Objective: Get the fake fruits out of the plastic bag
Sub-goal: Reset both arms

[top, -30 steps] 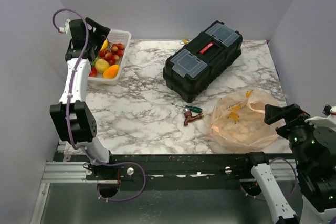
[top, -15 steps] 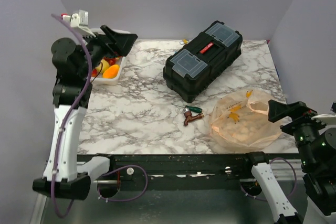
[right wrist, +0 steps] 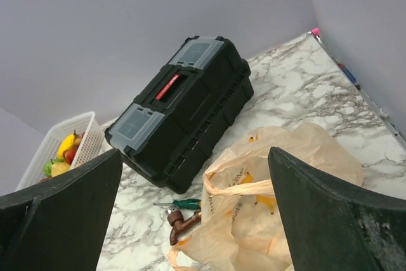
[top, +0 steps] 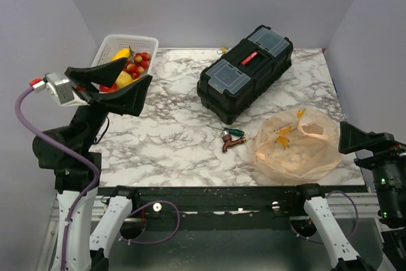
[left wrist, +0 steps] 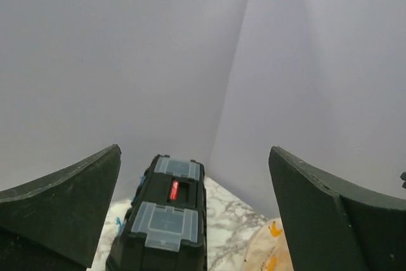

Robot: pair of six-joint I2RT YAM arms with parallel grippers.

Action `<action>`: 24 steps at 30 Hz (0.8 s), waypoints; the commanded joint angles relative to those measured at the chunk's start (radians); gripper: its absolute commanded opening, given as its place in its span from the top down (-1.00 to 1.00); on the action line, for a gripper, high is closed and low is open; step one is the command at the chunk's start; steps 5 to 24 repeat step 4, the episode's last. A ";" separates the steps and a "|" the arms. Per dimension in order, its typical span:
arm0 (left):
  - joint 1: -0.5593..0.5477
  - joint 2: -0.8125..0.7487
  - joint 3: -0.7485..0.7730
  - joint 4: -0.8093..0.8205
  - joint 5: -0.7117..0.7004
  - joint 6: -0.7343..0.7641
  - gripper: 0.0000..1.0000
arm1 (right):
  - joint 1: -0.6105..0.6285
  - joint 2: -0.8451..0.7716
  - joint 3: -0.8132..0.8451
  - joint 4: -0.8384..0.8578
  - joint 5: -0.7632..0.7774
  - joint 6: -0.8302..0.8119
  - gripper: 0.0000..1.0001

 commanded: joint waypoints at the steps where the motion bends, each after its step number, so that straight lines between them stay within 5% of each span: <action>1: -0.003 -0.047 0.035 0.074 -0.081 0.056 -0.97 | 0.003 0.000 0.025 -0.025 0.016 0.003 -1.00; 24: -0.003 -0.060 0.052 0.068 -0.092 0.068 -0.98 | 0.003 0.018 0.048 -0.061 0.024 0.006 -1.00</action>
